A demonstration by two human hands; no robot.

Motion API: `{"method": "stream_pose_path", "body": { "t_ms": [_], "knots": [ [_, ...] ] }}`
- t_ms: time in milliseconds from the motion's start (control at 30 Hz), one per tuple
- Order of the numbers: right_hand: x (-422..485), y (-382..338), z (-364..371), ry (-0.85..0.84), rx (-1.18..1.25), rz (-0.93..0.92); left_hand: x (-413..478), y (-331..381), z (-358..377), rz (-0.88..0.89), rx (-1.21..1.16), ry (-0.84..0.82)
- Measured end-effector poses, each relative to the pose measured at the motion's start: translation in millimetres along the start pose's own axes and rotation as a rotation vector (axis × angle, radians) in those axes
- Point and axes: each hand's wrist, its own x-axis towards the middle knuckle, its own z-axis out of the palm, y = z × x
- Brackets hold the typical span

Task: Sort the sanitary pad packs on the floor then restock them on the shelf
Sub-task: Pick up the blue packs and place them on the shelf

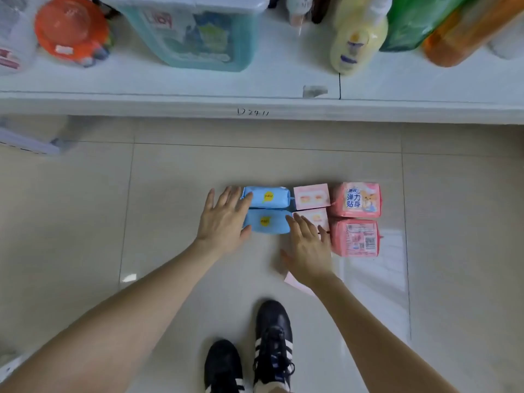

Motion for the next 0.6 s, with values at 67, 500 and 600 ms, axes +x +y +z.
{"method": "stream_pose_path", "body": {
  "t_ms": [67, 500, 600],
  "knots": [
    [19, 5, 17, 0.0, -0.001, -0.01, 22, -5, 15, 0.003, -0.009, 0.018],
    [66, 15, 68, 0.168, -0.001, -0.122, 100, -8, 52, 0.116, 0.044, -0.063],
    [63, 14, 69, 0.22, -0.008, -0.14, 105, -6, 50, 0.117, 0.033, -0.078]
  ]
}}
